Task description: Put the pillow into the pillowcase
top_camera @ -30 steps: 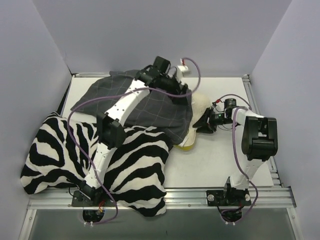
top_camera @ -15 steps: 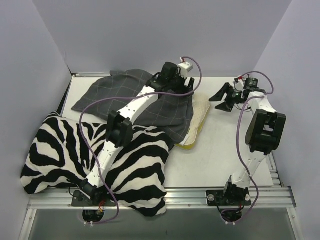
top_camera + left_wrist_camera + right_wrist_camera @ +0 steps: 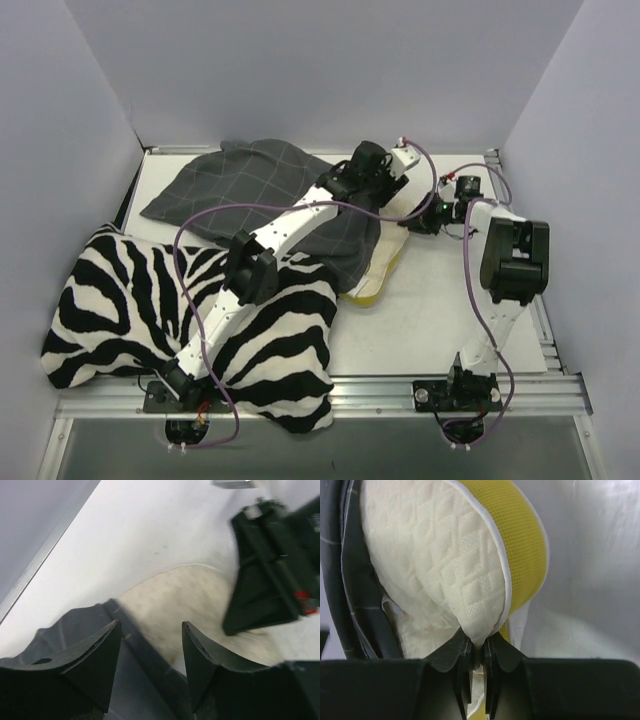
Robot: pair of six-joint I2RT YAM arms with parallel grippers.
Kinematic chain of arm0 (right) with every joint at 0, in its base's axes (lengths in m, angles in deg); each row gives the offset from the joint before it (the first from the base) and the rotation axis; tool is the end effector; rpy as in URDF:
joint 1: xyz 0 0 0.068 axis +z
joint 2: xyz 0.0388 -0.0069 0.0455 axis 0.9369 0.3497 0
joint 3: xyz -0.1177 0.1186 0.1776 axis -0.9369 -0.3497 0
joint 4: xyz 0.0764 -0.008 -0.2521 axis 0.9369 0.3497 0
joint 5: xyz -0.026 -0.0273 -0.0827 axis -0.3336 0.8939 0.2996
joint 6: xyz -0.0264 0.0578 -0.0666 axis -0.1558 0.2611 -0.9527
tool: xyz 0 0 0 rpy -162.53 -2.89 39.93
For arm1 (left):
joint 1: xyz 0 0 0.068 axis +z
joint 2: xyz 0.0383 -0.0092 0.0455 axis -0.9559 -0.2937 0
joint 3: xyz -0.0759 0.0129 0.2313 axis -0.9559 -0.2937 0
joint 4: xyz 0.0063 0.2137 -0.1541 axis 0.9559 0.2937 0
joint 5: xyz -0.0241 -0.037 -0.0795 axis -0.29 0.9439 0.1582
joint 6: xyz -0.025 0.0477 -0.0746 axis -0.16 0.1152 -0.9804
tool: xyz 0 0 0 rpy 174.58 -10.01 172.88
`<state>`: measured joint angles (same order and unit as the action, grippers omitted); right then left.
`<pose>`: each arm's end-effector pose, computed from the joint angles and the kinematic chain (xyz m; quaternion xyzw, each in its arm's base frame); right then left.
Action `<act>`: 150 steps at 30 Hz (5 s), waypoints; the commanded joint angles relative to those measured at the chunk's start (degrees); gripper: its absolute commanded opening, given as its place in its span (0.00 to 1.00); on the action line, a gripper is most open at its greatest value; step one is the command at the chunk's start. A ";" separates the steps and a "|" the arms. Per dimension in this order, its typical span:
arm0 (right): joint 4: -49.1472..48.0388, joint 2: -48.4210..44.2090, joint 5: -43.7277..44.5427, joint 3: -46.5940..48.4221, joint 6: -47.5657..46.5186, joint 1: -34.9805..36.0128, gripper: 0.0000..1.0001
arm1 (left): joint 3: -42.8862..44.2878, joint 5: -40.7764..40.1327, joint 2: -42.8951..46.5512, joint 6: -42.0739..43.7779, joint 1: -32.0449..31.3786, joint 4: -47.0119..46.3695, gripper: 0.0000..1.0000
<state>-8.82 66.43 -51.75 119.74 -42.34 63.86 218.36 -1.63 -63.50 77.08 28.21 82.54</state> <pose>0.4390 0.0187 0.1095 0.0961 0.8519 0.4412 0.2654 0.4210 -0.4274 0.2308 0.4270 0.7363 -0.1833 0.4919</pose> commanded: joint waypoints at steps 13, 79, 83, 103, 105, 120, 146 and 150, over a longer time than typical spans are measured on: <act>0.03 -13.09 -3.32 -11.27 -0.19 3.74 0.00 | -3.73 1.36 2.60 2.83 3.92 7.68 0.54; -6.04 -28.03 -5.43 -21.73 7.54 13.23 0.00 | 0.92 19.12 4.18 5.02 5.60 15.59 0.00; -8.66 -26.10 -5.26 -21.20 9.38 13.49 0.00 | 2.33 32.62 6.29 1.51 4.90 15.07 0.00; -10.18 -29.43 -6.22 -24.72 8.17 14.20 0.00 | -2.86 16.96 10.17 -0.18 7.71 8.65 0.61; -9.21 -29.96 -6.05 -24.45 7.11 14.37 0.00 | -2.68 15.89 9.55 1.85 8.06 8.74 0.62; -5.42 -30.49 -5.96 -21.91 3.32 16.31 0.00 | -5.13 20.19 8.14 3.17 8.50 9.44 0.67; -12.80 -25.22 -7.10 -17.07 9.47 17.71 0.00 | 0.93 44.87 7.96 -2.08 2.44 11.11 0.00; -12.98 -26.44 -7.02 -17.42 8.78 16.49 0.00 | -3.19 49.01 10.07 -5.70 2.52 9.62 0.00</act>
<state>-18.74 40.46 -53.74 100.62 -35.43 79.01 215.94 33.06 -57.80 77.08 33.59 93.82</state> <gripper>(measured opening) 0.099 0.011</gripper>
